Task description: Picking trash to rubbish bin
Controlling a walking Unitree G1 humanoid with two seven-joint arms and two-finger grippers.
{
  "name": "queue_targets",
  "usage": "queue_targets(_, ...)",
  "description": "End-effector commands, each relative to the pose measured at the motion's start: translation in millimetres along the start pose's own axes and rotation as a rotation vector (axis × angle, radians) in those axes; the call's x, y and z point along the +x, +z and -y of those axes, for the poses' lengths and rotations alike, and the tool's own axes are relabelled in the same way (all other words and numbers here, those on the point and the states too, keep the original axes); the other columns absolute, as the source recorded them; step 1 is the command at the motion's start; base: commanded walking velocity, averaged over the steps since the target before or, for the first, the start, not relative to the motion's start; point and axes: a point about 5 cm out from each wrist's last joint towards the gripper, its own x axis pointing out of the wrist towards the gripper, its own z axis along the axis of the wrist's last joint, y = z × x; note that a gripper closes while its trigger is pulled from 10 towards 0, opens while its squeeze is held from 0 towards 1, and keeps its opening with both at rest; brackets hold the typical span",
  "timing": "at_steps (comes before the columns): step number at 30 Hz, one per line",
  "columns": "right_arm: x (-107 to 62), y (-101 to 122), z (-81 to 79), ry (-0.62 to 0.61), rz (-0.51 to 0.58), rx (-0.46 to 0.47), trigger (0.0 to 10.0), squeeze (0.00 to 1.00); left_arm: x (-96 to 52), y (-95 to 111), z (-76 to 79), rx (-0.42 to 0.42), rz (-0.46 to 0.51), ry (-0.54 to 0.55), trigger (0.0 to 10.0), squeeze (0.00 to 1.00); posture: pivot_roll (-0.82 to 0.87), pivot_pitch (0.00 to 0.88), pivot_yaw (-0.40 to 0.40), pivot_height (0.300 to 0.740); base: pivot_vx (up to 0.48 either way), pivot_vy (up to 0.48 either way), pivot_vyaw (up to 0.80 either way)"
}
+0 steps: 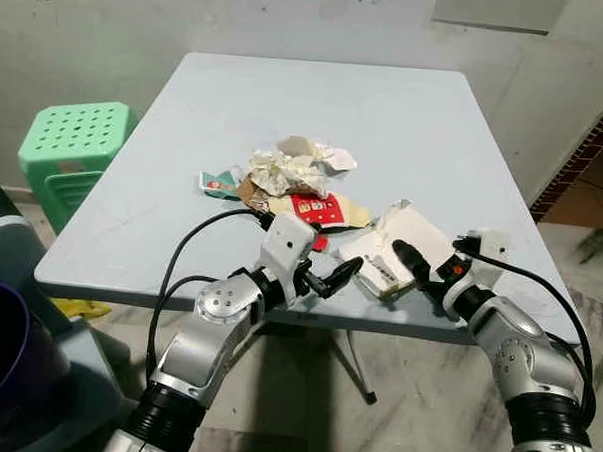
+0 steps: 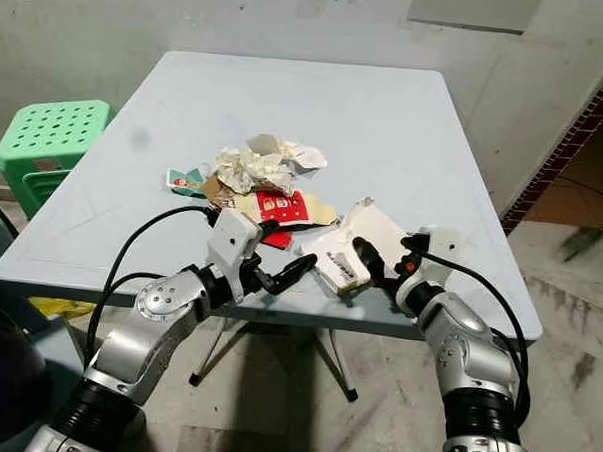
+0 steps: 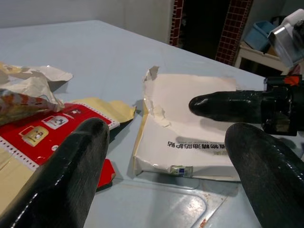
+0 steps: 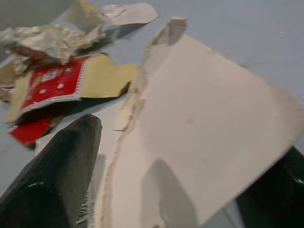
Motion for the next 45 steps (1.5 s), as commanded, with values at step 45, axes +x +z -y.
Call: queue_targets(45,-15.0,32.5,-16.6,0.203,0.265,0.02,0.0,0.0,2.1,8.4,-4.0,-0.017,0.03,0.01,10.0,0.0,-0.15,0.148,-0.017,0.74,0.0,0.0,0.0)
